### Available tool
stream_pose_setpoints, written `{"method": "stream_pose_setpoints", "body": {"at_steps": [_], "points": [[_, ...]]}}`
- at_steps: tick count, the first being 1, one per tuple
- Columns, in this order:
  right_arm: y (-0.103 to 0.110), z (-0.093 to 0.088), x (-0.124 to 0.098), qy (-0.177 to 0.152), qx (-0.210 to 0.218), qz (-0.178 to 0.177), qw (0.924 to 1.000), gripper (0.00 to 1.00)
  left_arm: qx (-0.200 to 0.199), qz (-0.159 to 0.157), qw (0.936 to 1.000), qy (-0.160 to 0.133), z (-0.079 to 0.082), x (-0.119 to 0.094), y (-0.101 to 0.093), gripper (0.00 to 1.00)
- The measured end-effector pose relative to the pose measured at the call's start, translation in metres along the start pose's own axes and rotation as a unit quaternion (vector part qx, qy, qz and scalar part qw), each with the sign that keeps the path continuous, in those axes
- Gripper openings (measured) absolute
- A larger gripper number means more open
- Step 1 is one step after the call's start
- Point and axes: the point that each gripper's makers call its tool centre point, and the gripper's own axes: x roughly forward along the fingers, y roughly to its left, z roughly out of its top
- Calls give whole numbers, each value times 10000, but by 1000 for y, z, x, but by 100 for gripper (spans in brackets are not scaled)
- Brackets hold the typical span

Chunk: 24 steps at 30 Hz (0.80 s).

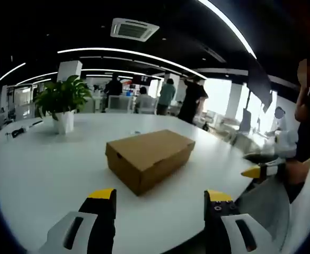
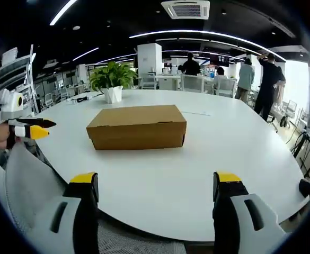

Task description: Operate the shoe box by opening the lid, removing the specified soft item, and placing it in the target area until the item is outside and the box remains undamaged.

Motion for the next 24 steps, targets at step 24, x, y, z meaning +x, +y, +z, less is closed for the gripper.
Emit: {"method": "stream_pose_setpoints", "body": {"at_steps": [24], "points": [[1, -1, 0, 17, -3, 1, 10000, 84, 1, -7, 10000, 27, -2, 1, 1, 68]]}}
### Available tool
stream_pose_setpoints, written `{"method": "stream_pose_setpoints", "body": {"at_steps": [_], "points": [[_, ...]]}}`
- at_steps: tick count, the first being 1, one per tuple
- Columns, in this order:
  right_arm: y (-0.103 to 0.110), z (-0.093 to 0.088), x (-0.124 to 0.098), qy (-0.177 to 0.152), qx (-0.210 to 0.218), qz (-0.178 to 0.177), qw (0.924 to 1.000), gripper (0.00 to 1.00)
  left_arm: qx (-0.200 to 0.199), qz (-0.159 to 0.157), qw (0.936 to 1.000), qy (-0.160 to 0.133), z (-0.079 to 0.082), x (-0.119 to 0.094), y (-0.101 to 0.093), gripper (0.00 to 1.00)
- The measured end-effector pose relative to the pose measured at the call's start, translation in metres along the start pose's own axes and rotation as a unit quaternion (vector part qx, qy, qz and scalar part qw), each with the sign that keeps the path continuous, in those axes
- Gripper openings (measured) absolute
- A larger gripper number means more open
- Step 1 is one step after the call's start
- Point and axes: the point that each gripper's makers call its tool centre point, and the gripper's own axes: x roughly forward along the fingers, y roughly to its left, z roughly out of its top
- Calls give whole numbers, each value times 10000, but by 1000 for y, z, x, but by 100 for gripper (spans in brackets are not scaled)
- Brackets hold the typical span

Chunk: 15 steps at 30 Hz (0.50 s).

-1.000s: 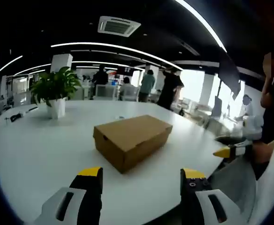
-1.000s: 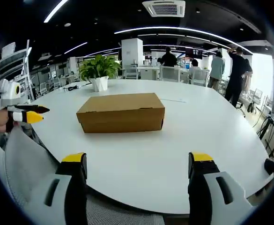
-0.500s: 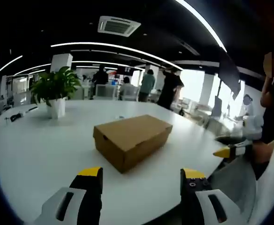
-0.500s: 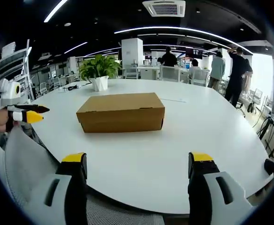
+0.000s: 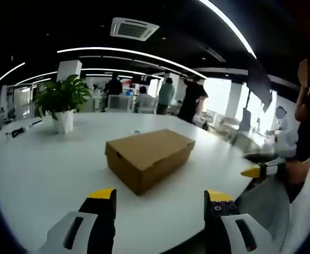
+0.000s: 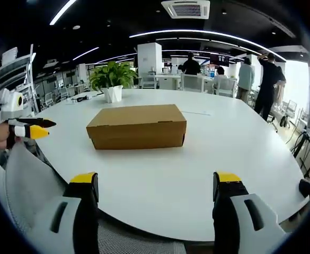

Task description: Operate the shoe box by opening the lid, removing the specified soft item, and placing it in the target area until the item is outside and the box remains undamaged.

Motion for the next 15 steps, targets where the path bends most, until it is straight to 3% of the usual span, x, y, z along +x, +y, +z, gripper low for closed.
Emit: {"method": "stream_pose_setpoints", "body": {"at_steps": [15], "points": [[1, -1, 0, 13, -52, 9, 10000, 84, -8, 23, 10000, -13, -1, 0, 4, 68]]}}
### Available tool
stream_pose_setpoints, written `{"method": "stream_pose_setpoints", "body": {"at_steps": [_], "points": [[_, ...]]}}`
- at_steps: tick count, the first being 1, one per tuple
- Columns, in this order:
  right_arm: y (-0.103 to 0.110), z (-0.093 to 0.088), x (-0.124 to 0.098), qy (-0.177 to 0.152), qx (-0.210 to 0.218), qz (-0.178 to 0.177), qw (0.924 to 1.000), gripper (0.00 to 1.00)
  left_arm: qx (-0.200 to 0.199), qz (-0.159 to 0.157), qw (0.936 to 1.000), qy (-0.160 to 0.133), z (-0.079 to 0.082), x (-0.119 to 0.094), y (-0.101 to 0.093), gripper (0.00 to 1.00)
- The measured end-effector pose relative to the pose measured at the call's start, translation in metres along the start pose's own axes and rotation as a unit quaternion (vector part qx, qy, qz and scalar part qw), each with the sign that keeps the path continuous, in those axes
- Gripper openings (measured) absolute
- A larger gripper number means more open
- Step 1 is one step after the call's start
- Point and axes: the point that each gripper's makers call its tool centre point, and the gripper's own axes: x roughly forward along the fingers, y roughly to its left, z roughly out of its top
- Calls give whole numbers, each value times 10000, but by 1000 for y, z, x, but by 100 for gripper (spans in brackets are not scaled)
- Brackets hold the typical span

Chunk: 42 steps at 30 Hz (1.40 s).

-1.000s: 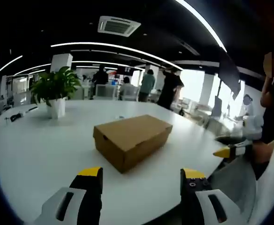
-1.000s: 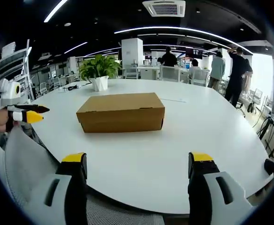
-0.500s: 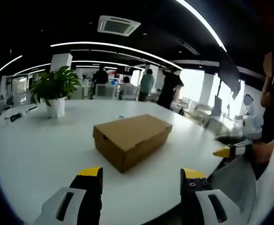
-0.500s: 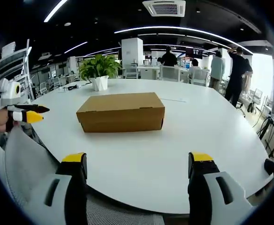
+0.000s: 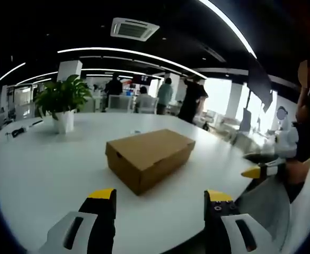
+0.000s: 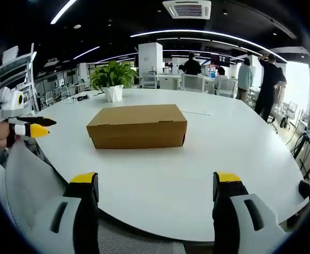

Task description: Operate the shoe box by opening the lid, removing the specified soft item, and placing it in the target area until the item is outside and the box remains undamaged.

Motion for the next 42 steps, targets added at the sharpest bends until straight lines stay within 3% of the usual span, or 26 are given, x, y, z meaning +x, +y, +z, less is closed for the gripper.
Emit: {"method": "stream_pose_setpoints", "body": {"at_steps": [15, 22, 28, 42], "points": [[-2, -2, 1, 52, 86, 27, 9999, 86, 2, 18, 10000, 28, 2, 1, -5, 68], [-5, 0, 0, 75, 392, 30, 9992, 86, -28, 37, 9999, 112, 0, 2, -5, 68], [-9, 1, 2, 98, 621, 65, 9980, 88, -410, 75, 9990, 177, 1, 4, 0, 73], [-26, 18, 14, 121, 629, 124, 9979, 88, -408, 51, 9984, 397, -2, 12, 4, 74]]}}
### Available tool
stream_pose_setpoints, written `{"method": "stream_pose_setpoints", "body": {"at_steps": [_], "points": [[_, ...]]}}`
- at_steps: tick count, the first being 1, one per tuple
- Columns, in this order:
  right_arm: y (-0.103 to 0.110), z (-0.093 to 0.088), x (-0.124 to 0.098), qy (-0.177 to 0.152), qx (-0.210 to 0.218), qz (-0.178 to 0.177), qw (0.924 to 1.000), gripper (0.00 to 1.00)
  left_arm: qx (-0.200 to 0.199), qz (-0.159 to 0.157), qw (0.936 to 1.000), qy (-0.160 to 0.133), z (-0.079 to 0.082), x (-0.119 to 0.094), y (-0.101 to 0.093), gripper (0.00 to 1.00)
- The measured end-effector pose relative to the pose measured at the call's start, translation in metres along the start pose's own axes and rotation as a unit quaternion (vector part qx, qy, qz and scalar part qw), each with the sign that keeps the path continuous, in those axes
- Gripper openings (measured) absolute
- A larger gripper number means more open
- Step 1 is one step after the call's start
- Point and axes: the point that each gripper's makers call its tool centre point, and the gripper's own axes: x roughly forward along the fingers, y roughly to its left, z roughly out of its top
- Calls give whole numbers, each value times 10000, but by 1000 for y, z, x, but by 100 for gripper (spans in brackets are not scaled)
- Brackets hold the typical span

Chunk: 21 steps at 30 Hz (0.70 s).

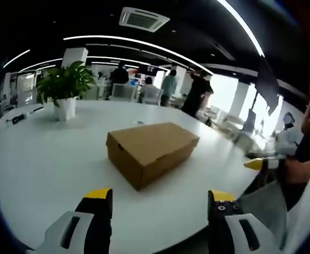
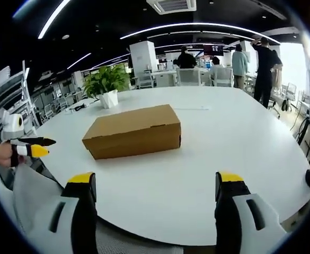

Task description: Operate the shoe box by opening the lid, removing the specified soft item, and placing it in the target area until the item is outside and the box remains undamaged.

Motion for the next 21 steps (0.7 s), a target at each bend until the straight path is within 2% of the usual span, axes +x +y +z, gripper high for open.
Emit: {"method": "stream_pose_setpoints", "body": {"at_steps": [2, 4, 13, 16, 18, 21], "points": [[-3, 3, 4, 7, -29, 17, 10000, 89, -11, -4, 10000, 30, 1, 2, 0, 74], [-4, 5, 7, 17, -46, 43, 10000, 89, 144, -29, 9999, 25, 7, 6, -4, 74], [-8, 14, 24, 81, -82, 173, 9998, 89, 245, -48, 9997, -69, 37, 26, 4, 74], [-9, 16, 28, 102, -109, 207, 9997, 89, 216, -19, 9997, -83, 41, 29, 5, 74], [-11, 21, 32, 96, -110, 226, 9996, 89, 155, 19, 9998, -86, 43, 32, 14, 74], [-14, 25, 37, 94, -117, 247, 9996, 89, 155, 32, 9999, -54, 41, 36, 12, 74]]}}
